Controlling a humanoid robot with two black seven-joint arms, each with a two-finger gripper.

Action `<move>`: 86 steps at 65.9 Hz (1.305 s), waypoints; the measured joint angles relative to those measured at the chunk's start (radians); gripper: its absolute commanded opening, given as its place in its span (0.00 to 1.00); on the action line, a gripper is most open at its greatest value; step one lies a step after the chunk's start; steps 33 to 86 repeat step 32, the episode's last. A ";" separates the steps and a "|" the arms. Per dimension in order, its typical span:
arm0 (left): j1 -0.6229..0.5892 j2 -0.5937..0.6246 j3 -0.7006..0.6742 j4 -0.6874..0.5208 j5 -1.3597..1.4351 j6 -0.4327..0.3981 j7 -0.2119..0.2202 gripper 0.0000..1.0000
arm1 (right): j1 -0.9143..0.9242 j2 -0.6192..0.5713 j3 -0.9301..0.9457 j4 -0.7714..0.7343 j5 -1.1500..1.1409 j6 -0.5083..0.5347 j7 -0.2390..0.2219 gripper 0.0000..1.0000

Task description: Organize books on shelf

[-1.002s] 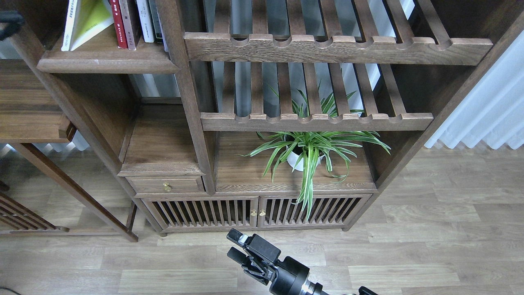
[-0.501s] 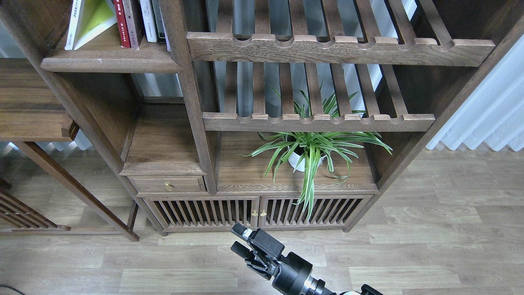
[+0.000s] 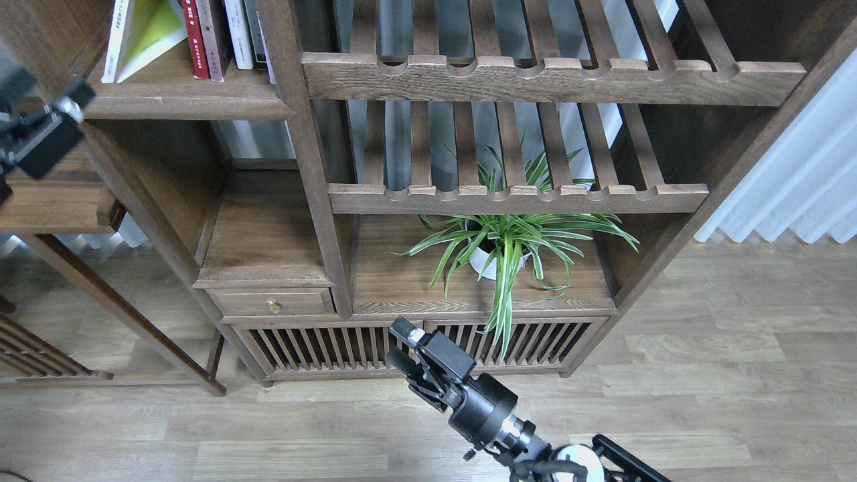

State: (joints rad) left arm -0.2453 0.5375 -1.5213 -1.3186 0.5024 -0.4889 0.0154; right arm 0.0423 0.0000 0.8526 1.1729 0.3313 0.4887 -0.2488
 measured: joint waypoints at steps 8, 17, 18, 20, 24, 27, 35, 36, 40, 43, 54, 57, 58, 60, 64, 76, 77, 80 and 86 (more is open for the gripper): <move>0.062 -0.086 -0.003 0.005 -0.001 0.000 0.000 1.00 | 0.048 0.000 0.029 0.027 0.000 0.000 0.012 0.99; 0.108 -0.170 -0.003 0.024 -0.014 0.000 0.000 1.00 | 0.080 0.000 0.037 0.070 -0.002 0.000 0.031 0.99; 0.112 -0.181 -0.001 0.029 -0.018 0.000 0.000 1.00 | 0.082 0.000 0.037 0.071 -0.002 0.000 0.032 0.99; 0.116 -0.199 0.004 0.037 -0.025 0.000 0.000 1.00 | 0.086 0.000 0.037 0.074 -0.002 0.000 0.036 0.99; 0.122 -0.243 0.009 0.052 -0.042 0.000 0.000 1.00 | 0.092 0.000 0.037 0.076 -0.003 0.000 0.039 0.99; 0.124 -0.274 0.009 0.060 -0.055 0.000 0.000 1.00 | 0.094 0.000 0.037 0.077 -0.004 0.000 0.041 0.99; 0.132 -0.309 0.006 0.074 -0.079 0.000 -0.001 1.00 | 0.097 0.000 0.033 0.076 -0.005 0.000 0.043 0.99; 0.132 -0.309 0.006 0.074 -0.079 0.000 -0.001 1.00 | 0.097 0.000 0.033 0.076 -0.005 0.000 0.043 0.99; 0.132 -0.309 0.006 0.074 -0.079 0.000 -0.001 1.00 | 0.097 0.000 0.033 0.076 -0.005 0.000 0.043 0.99; 0.132 -0.309 0.006 0.074 -0.079 0.000 -0.001 1.00 | 0.097 0.000 0.033 0.076 -0.005 0.000 0.043 0.99; 0.132 -0.309 0.006 0.074 -0.079 0.000 -0.001 1.00 | 0.097 0.000 0.033 0.076 -0.005 0.000 0.043 0.99; 0.132 -0.309 0.006 0.074 -0.079 0.000 -0.001 1.00 | 0.097 0.000 0.033 0.076 -0.005 0.000 0.043 0.99; 0.132 -0.309 0.006 0.074 -0.079 0.000 -0.001 1.00 | 0.097 0.000 0.033 0.076 -0.005 0.000 0.043 0.99; 0.132 -0.309 0.006 0.074 -0.079 0.000 -0.001 1.00 | 0.097 0.000 0.033 0.076 -0.005 0.000 0.043 0.99; 0.132 -0.309 0.006 0.074 -0.079 0.000 -0.001 1.00 | 0.097 0.000 0.033 0.076 -0.005 0.000 0.043 0.99; 0.132 -0.309 0.006 0.074 -0.079 0.000 -0.001 1.00 | 0.097 0.000 0.033 0.076 -0.005 0.000 0.043 0.99; 0.132 -0.309 0.006 0.074 -0.079 0.000 -0.001 1.00 | 0.097 0.000 0.033 0.076 -0.005 0.000 0.043 0.99; 0.132 -0.309 0.006 0.074 -0.079 0.000 -0.001 1.00 | 0.097 0.000 0.033 0.076 -0.005 0.000 0.043 0.99; 0.132 -0.309 0.006 0.074 -0.079 0.000 -0.001 1.00 | 0.097 0.000 0.033 0.076 -0.005 0.000 0.043 0.99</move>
